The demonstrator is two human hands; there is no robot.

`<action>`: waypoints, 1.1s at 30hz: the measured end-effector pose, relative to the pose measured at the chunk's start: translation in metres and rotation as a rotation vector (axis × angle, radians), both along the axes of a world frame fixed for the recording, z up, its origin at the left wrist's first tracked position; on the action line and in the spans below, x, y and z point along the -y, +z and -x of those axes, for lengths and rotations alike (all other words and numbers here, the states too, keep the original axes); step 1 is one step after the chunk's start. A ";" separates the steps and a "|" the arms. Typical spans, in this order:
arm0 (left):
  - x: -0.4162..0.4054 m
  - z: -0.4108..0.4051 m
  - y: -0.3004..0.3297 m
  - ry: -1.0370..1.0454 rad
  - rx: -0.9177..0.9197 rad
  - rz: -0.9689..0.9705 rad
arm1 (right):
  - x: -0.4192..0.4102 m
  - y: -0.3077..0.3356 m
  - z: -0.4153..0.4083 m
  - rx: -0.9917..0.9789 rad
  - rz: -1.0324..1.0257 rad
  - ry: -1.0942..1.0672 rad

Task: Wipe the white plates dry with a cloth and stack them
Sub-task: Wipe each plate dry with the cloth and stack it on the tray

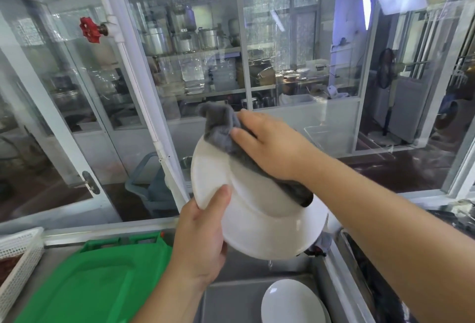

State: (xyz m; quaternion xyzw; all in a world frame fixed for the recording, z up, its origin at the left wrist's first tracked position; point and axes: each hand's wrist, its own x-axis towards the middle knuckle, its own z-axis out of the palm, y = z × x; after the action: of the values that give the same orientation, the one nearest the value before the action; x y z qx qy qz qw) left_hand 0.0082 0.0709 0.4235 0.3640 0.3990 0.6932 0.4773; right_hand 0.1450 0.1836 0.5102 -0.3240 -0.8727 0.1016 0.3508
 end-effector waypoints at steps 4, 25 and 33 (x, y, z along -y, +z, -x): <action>0.004 0.000 -0.001 0.074 0.070 0.001 | -0.023 0.005 -0.015 -0.099 0.249 -0.170; -0.002 0.002 -0.039 0.279 -0.319 -0.192 | 0.045 -0.138 0.002 -1.461 1.445 0.134; -0.009 0.010 -0.030 -0.096 -0.133 -0.033 | 0.020 -0.120 -0.028 -1.383 1.152 -0.255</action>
State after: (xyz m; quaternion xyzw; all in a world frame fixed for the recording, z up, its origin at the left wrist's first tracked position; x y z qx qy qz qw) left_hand -0.0020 0.0796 0.3933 0.4356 0.4004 0.6504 0.4764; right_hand 0.1726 0.1633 0.3900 -0.4103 -0.2390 0.6543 0.5886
